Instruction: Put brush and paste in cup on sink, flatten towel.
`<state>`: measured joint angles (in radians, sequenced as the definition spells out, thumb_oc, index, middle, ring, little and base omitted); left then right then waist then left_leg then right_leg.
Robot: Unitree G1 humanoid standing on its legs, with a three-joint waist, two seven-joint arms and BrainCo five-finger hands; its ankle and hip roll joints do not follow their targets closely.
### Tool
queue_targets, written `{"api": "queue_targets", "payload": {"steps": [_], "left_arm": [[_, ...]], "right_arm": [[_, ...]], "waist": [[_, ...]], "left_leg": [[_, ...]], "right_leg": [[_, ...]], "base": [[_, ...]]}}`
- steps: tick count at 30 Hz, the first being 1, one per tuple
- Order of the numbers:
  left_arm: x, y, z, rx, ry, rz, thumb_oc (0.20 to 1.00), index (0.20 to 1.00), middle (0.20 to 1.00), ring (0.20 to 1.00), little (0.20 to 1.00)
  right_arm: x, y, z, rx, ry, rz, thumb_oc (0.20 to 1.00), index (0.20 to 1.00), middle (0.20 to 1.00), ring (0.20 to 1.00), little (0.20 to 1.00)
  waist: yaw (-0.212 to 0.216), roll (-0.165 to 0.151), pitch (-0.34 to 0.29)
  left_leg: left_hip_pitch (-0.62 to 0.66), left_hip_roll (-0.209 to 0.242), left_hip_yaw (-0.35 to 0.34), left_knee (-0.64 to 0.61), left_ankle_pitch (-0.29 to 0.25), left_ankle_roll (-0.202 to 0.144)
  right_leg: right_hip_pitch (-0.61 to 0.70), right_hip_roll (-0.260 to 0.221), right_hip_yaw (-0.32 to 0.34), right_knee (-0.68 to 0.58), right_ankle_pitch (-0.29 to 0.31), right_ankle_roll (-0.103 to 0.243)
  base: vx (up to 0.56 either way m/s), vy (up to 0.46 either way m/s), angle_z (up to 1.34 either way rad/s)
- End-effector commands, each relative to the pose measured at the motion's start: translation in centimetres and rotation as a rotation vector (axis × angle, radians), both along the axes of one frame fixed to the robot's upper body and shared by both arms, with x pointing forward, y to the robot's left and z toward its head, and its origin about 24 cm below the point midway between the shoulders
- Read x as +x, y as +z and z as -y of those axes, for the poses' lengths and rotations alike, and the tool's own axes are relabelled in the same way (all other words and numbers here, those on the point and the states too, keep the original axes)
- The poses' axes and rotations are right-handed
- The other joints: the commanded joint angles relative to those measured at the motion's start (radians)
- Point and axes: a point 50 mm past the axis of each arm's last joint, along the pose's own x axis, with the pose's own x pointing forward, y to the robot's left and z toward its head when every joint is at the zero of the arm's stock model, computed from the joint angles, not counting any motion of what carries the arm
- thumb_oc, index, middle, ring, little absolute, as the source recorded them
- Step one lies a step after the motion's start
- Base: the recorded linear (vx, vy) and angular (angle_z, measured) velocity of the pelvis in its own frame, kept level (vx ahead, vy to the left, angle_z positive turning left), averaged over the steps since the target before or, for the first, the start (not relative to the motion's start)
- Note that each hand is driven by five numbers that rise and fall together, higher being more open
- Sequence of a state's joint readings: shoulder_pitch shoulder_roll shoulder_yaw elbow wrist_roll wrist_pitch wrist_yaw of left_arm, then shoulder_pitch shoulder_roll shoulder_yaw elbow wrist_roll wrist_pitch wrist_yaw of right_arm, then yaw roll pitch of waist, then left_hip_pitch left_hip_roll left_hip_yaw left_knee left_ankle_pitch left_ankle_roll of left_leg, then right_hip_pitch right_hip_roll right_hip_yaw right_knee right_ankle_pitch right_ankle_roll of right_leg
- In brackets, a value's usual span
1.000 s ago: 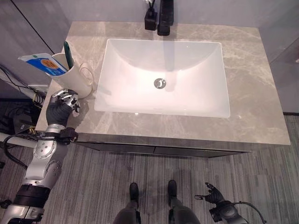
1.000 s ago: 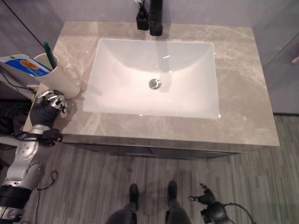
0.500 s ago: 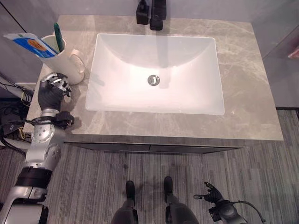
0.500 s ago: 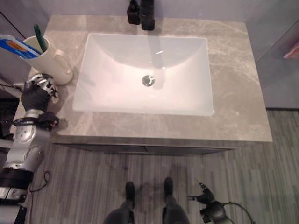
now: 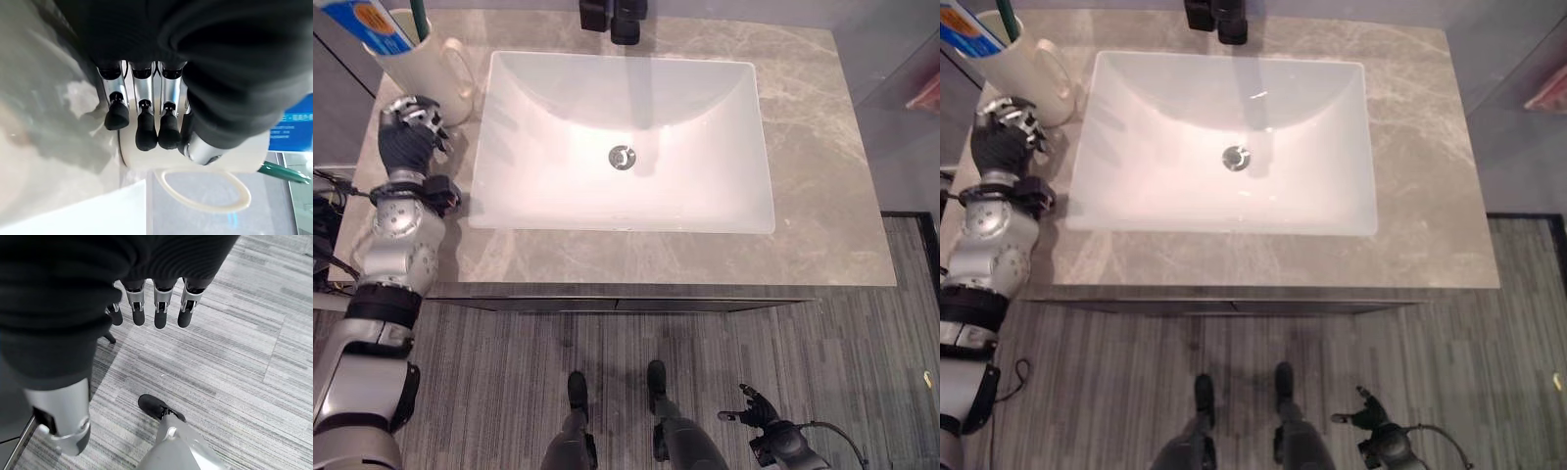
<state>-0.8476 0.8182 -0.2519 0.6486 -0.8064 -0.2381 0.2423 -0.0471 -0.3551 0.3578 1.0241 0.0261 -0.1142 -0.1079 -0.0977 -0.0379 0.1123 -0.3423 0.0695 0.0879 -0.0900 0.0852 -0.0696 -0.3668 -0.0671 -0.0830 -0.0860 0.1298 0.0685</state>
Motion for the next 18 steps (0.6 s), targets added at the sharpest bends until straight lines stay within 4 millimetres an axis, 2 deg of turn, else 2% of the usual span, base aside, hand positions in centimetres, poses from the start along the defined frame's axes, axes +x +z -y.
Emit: {"api": "queue_targets", "payload": {"steps": [1, 8, 10, 13, 18], "left_arm": [[-0.2, 2.7, -1.0, 0.017, 0.066, 0.072, 0.2, 0.2, 0.2, 0.2, 0.2], [0.4, 5.4, -2.3, 0.039, 0.149, 0.066, 0.2, 0.2, 0.2, 0.2, 0.2], [0.4, 5.8, -2.7, 0.027, 0.172, 0.067, 0.2, 0.2, 0.2, 0.2, 0.2], [0.0, 8.1, -3.8, 0.023, 0.227, 0.083, 0.2, 0.2, 0.2, 0.2, 0.2], [-0.4, 9.9, -4.3, 0.026, 0.254, 0.109, 0.2, 0.2, 0.2, 0.2, 0.2]], "right_arm": [[-0.2, 0.3, 1.3, -0.012, -0.044, 0.013, 1.0, 1.0, 1.0, 1.0, 1.0], [-0.4, 0.2, 1.0, 0.003, -0.045, 0.012, 1.0, 1.0, 1.0, 1.0, 1.0], [-0.2, 0.3, 1.0, 0.002, -0.04, 0.016, 1.0, 1.0, 1.0, 1.0, 1.0], [0.2, 0.6, 0.8, 0.02, -0.035, 0.044, 1.0, 1.0, 1.0, 1.0, 1.0], [-0.2, 0.5, 0.8, 0.032, -0.037, 0.044, 1.0, 1.0, 1.0, 1.0, 1.0]], "waist": [[-0.001, 0.006, -0.003], [-0.017, -0.003, 0.002], [-0.02, -0.004, 0.004], [-0.03, -0.01, 0.012], [-0.037, -0.013, 0.015]], "left_leg": [[0.033, 0.055, -0.026, 0.003, 0.011, -0.062], [0.013, 0.057, -0.01, 0.003, 0.012, -0.065], [0.01, 0.057, -0.009, 0.003, 0.012, -0.065], [0.0, 0.06, -0.003, 0.003, 0.005, -0.066], [-0.017, 0.056, 0.004, 0.003, 0.005, -0.064]], "right_leg": [[0.018, -0.096, -0.007, -0.001, 0.017, 0.11], [-0.003, -0.096, -0.007, -0.001, 0.024, 0.116], [-0.009, -0.096, -0.006, -0.001, 0.028, 0.117], [-0.025, -0.096, -0.001, -0.001, 0.034, 0.126], [-0.045, -0.099, 0.004, -0.001, 0.045, 0.133]], "base": [[0.01, -0.001, 0.04], [0.0, 0.003, 0.01], [0.0, 0.0, 0.0], [0.0, 0.026, -0.02], [0.0, 0.035, -0.01]]}}
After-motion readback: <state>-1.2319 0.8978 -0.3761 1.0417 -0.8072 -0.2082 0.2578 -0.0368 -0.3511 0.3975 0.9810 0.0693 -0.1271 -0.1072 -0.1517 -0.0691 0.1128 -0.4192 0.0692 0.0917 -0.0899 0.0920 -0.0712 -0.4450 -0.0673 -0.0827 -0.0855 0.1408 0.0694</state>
